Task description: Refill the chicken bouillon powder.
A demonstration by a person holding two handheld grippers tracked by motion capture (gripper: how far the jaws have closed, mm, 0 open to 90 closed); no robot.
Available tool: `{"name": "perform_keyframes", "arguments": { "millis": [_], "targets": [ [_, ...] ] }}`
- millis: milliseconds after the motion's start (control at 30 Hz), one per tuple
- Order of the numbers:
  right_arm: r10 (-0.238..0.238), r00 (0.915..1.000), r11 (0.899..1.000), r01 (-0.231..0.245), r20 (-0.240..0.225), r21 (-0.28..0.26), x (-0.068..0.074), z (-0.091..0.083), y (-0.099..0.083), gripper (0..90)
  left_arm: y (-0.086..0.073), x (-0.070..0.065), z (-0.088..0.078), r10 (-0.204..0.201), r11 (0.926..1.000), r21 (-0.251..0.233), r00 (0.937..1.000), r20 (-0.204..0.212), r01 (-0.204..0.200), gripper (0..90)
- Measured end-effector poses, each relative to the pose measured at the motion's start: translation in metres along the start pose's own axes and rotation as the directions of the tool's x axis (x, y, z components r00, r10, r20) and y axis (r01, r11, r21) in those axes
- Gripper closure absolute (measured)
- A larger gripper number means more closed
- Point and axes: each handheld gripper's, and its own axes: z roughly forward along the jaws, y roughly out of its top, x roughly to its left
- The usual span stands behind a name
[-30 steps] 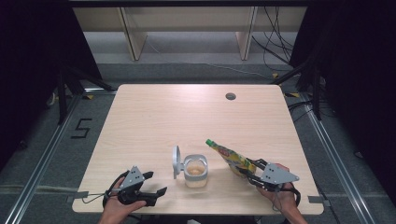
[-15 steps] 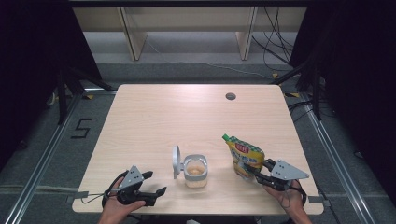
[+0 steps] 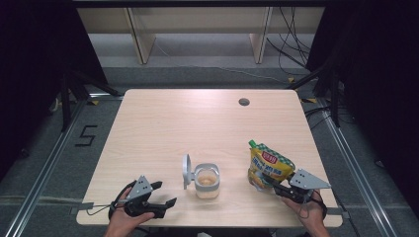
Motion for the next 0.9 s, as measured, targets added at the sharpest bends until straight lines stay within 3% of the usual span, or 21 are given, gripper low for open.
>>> {"name": "perform_keyframes", "arguments": {
  "millis": [33, 100, 133, 233, 267, 333, 400, 467, 533, 600, 733, 800, 833, 867, 900],
  "targets": [
    [0.005, 1.0, 1.0, -0.005, 0.0, 0.001, 0.0, 0.0, 0.0, 66.0, -0.001, -0.001, 0.0, -0.023, 0.9997, -0.001, 0.9997, -0.001, 0.023, 20.3],
    [0.035, 0.9991, 0.999, -0.035, 0.023, -0.005, 0.004, 0.0, 0.0, 65.2, 0.0, 0.0, 0.0, -0.008, 1.0, -0.001, 1.0, 0.0, 0.008, 20.3],
    [0.028, 0.9995, 1.0, -0.028, 0.015, 0.013, 0.004, -0.001, 0.001, 65.0, 0.0, 0.001, 0.0, 0.006, 1.0, 0.006, 1.0, -0.004, -0.006, 20.4],
    [0.024, 0.9994, 1.0, -0.025, 0.023, 0.011, 0.003, -0.002, 0.001, 61.4, -0.001, 0.0, 0.0, -0.014, 0.9999, 0.005, 0.9999, -0.002, 0.014, 20.3],
    [0.037, 0.9989, 0.999, -0.037, 0.028, -0.002, 0.005, -0.002, 0.001, 60.1, 0.0, 0.0, -0.001, -0.005, 1.0, 0.004, 1.0, -0.002, 0.005, 20.3],
    [0.054, 0.9982, 0.998, -0.054, 0.026, 0.028, 0.008, -0.004, 0.002, 57.4, 0.0, 0.002, -0.001, 0.008, 0.9999, 0.007, 1.0, -0.005, -0.008, 20.3],
    [0.076, 0.9964, 0.997, -0.076, 0.038, 0.017, 0.011, -0.005, 0.003, 51.1, 0.0, 0.002, -0.001, 0.008, 0.9999, 0.008, 1.0, -0.005, -0.008, 20.3],
    [0.05, 0.9954, 0.998, -0.052, 0.082, 0.021, 0.012, -0.008, 0.007, 41.7, 0.0, 0.002, -0.001, 0.006, 1.0, -0.006, 1.0, 0.005, -0.006, 20.2],
    [0.087, 0.9909, 0.996, -0.09, 0.102, 0.02, 0.018, -0.015, 0.013, 38.4, 0.001, 0.002, -0.001, 0.002, 0.9999, -0.012, 1.0, 0.009, -0.002, 20.2],
    [0.084, 0.9892, 0.996, -0.088, 0.12, 0.027, 0.02, -0.018, 0.014, 34.3, 0.001, 0.002, 0.0, -0.007, 0.9999, -0.012, 0.9999, 0.008, 0.007, 20.2],
    [0.154, 0.9752, 0.983, -0.167, 0.159, 0.077, 0.029, -0.028, 0.013, 29.5, 0.001, 0.001, 0.0, -0.012, 0.9999, -0.008, 0.9999, 0.006, 0.012, 20.2],
    [0.131, 0.9762, 0.986, -0.146, 0.173, 0.078, 0.029, -0.03, 0.013, 28.9, 0.001, 0.001, 0.0, -0.014, 0.9999, -0.008, 0.9999, 0.005, 0.014, 20.2],
    [0.145, 0.9762, 0.984, -0.16, 0.161, 0.084, 0.029, -0.031, 0.013, 28.7, 0.001, 0.001, 0.0, -0.014, 0.9998, -0.01, 0.9999, 0.005, 0.015, 20.2],
    [0.178, 0.9681, 0.977, -0.195, 0.176, 0.084, 0.032, -0.032, 0.013, 27.8, 0.001, 0.001, 0.0, -0.016, 0.9998, -0.013, 0.9999, 0.005, 0.016, 20.2],
    [0.176, 0.9692, 0.977, -0.193, 0.173, 0.092, 0.031, -0.033, 0.013, 27.2, 0.001, 0.001, 0.0, -0.018, 0.9997, -0.014, 0.9998, 0.007, 0.018, 20.2]
  ]
}}
